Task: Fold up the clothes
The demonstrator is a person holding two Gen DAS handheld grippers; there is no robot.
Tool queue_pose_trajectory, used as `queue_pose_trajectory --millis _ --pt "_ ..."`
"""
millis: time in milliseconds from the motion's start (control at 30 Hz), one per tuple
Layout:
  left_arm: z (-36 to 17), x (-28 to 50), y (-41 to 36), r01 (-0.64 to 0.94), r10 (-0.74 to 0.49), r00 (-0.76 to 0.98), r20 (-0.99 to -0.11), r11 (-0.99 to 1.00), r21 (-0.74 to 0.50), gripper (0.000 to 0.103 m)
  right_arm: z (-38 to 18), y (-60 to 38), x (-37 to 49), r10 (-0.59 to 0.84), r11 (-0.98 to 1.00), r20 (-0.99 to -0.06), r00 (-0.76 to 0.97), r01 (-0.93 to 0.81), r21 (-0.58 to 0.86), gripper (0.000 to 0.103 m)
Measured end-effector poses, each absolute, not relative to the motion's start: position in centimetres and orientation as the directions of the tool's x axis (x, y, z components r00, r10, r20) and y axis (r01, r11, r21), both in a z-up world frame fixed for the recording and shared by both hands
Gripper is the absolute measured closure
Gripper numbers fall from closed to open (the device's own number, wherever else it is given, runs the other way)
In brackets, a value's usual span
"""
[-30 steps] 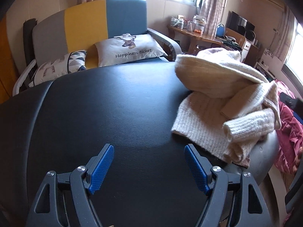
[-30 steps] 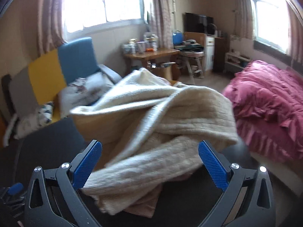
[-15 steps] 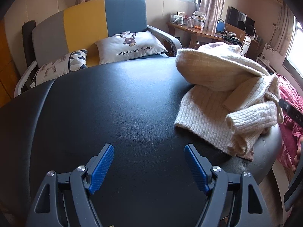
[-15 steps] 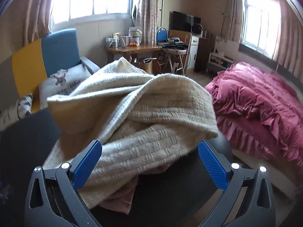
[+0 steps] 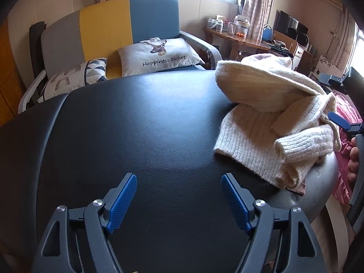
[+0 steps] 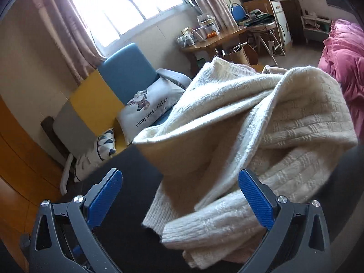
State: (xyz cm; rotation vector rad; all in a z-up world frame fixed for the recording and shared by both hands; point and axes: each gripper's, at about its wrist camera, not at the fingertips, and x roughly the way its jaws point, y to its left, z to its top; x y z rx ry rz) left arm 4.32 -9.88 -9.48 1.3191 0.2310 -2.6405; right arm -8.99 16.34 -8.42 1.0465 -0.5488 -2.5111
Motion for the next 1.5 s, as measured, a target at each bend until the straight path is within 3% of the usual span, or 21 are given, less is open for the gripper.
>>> queue_pose_trajectory --millis 167,467,733,900,1333,1367,1433,1467,1500 --pt "-10.1 4.2 -10.3 0.241 -0.084 -0.579 -0.811 -0.968 -0.072 0.025 -8.1 16.7 -10.0 -0.481 -0.844 -0.543 -0.688 0.196 0.5 0.0" --pt "-9.8 4.2 -10.6 0.249 -0.1 -0.584 -0.806 -0.967 -0.061 0.025 -10.1 17.3 -16.0 -0.64 -0.68 -0.481 -0.599 0.152 0.717 0.0" --pt "-10.7 3.7 -10.5 0.248 -0.097 -0.561 -0.822 -0.967 -0.055 0.025 -11.7 18.6 -19.3 -0.588 -0.697 -0.561 -0.582 0.012 0.717 0.0" --pt "-11.3 3.7 -10.5 0.242 -0.081 -0.549 -0.832 -0.968 -0.065 0.025 -12.4 19.0 -19.8 -0.539 -0.731 -0.606 -0.585 -0.033 0.682 0.03" --pt "-11.3 3.5 -9.4 0.22 -0.112 -0.547 -0.829 -0.975 -0.013 0.025 -13.1 19.7 -19.7 -0.578 -0.698 -0.587 -0.567 -0.03 0.716 0.03" --pt "-11.1 3.5 -9.4 0.221 -0.117 -0.55 -0.827 -0.975 -0.01 0.025 -13.1 19.7 -19.7 -0.58 -0.695 -0.585 -0.566 -0.03 0.718 0.032" --pt "-10.8 3.6 -9.6 0.221 -0.116 -0.554 -0.824 -0.975 -0.011 0.025 -13.1 19.7 -19.6 -0.559 -0.715 -0.599 -0.574 -0.033 0.698 0.055" --pt "-10.7 3.6 -9.6 0.22 -0.116 -0.556 -0.823 -0.975 -0.011 0.025 -13.1 19.7 -19.5 -0.547 -0.725 -0.606 -0.577 -0.035 0.688 0.083" --pt "-10.6 3.7 -9.7 0.217 -0.117 -0.559 -0.821 -0.976 -0.009 0.025 -13.2 19.7 -19.4 -0.536 -0.734 -0.612 -0.581 -0.037 0.678 0.09"
